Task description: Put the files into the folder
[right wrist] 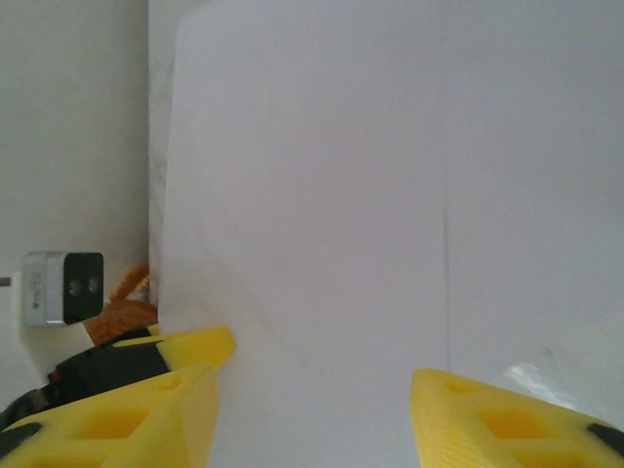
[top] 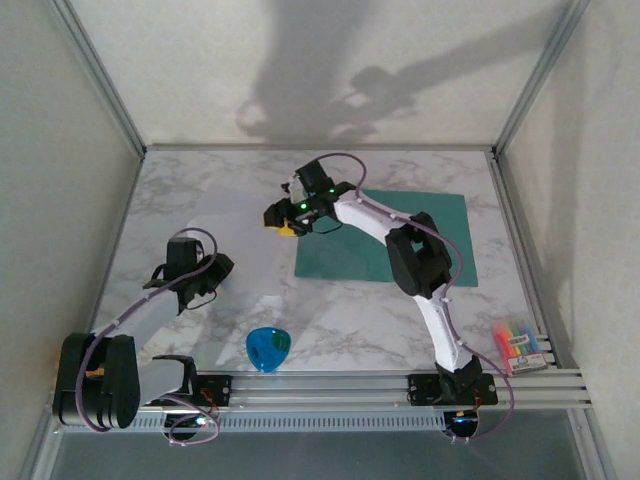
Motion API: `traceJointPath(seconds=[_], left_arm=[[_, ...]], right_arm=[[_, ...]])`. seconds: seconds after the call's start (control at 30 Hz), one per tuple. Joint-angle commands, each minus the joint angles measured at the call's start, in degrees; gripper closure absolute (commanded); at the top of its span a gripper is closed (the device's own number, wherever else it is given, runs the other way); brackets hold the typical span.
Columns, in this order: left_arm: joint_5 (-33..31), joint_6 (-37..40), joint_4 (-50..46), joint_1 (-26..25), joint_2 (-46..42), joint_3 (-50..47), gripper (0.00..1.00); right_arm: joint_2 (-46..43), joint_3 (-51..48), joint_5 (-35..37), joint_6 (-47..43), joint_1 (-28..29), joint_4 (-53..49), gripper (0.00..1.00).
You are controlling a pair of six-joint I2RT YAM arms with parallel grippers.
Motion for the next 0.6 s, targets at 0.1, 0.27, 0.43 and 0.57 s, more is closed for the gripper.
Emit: traceJointPath(seconds=[0.1, 0.27, 0.43, 0.57], left_arm=[[2.3, -1.6, 0.7, 0.6, -1.3, 0.1, 0.63], [5.1, -3.5, 2.3, 0.6, -1.9, 0.2, 0.65], [6.8, -5.5, 2.8, 0.7, -3.1, 0.9, 0.67], [8.3, -7.5, 3.5, 0.9, -4.3, 1.3, 0.68]], right_arm=[[-4.6, -10.0, -5.3, 6.1, -3.4, 12.2, 0.45], [-5.3, -15.0, -9.4, 11.4, -5.0, 20.2, 0.45], [-5.6, -19.5, -13.3, 18.5, -6.9, 29.6, 0.44], [-5.6, -20.4, -14.9, 19.3, -7.3, 30.1, 0.43]])
